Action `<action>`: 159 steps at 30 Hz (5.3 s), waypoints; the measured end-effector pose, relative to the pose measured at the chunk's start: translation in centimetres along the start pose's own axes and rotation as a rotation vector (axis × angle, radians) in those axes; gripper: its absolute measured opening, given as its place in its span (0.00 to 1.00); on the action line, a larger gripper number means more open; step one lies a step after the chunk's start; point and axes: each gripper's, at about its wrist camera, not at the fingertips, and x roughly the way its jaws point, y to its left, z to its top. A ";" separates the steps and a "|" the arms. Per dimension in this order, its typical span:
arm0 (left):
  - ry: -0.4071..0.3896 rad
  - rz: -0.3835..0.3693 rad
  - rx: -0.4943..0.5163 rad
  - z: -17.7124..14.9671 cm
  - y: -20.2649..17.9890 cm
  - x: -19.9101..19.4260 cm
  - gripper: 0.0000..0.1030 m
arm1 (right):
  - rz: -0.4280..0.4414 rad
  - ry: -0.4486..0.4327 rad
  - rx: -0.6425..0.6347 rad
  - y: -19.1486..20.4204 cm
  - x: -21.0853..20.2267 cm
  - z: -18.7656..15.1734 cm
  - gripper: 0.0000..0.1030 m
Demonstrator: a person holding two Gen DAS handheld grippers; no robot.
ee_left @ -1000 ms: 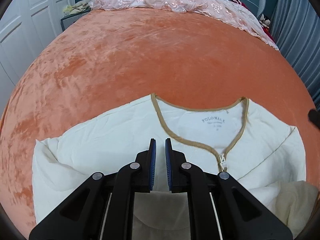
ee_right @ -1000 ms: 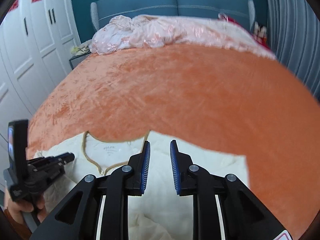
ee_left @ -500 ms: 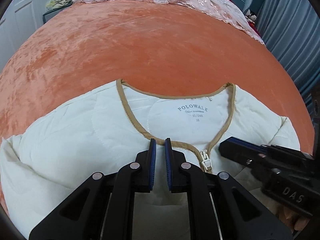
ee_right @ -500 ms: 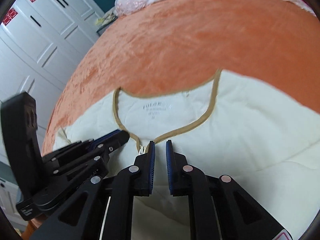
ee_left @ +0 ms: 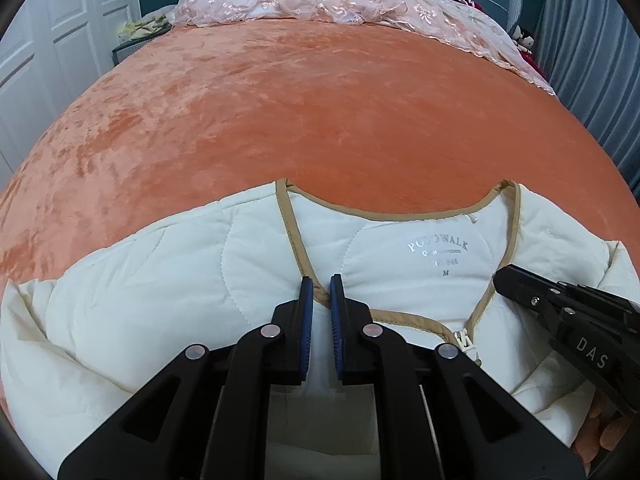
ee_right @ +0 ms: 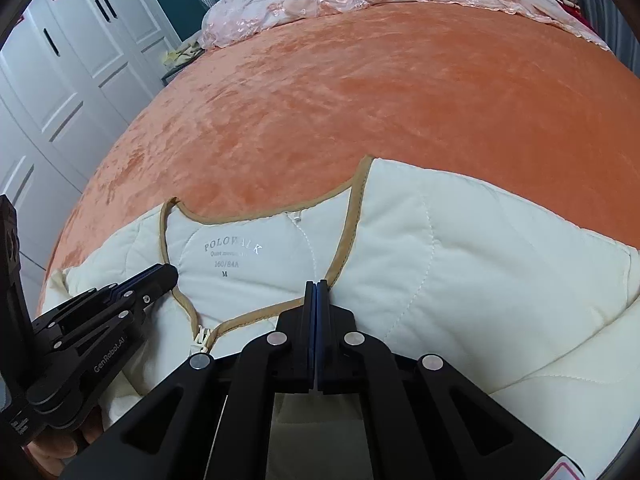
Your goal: Fold large clothes
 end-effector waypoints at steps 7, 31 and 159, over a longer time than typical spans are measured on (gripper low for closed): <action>-0.045 0.050 0.035 -0.6 -0.7 0.4 0.09 | -0.001 -0.021 -0.002 0.1 0.7 -0.1 0.00; -0.105 0.195 0.101 -1.1 -2.5 0.8 0.12 | -0.106 -0.153 -0.057 1.4 0.4 -0.9 0.00; 0.021 0.132 -0.374 -22.2 9.4 -27.4 0.19 | -0.141 -0.364 0.377 -11.8 -32.7 -23.2 0.19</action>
